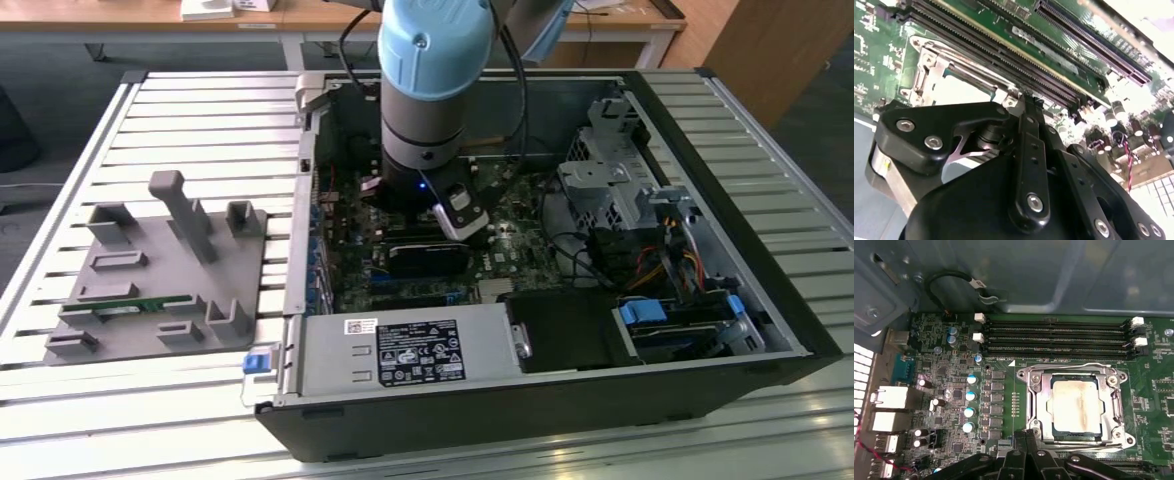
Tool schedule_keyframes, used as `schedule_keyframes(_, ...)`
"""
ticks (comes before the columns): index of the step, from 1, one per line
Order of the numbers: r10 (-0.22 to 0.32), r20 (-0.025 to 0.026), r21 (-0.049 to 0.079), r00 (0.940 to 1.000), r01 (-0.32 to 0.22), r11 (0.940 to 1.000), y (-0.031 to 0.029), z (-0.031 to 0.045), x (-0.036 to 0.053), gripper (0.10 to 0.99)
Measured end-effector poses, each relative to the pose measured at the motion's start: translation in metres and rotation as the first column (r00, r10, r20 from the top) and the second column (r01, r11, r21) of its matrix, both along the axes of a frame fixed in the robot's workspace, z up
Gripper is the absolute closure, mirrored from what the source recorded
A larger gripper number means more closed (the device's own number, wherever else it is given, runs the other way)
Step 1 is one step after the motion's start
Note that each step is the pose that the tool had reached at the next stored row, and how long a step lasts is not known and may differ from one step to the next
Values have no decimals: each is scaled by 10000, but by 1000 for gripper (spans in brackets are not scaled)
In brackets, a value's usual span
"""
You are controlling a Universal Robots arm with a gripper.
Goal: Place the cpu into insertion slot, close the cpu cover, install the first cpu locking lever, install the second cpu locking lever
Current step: 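Install the second cpu locking lever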
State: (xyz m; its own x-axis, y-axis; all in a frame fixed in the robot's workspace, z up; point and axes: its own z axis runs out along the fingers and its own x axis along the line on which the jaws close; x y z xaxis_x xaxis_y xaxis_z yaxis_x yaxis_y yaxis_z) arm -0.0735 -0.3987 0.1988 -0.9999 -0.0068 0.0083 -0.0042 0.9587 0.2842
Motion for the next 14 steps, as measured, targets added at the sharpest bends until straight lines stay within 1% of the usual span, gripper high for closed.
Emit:
schedule_keyframes(2,-1,1,4,10000,1,10000,0,32,0,980)
schedule_keyframes(10,0,0,20,10000,0,10000,0,233,0,980)
schedule_keyframes(14,0,1,64,10000,0,10000,0,289,0,980)
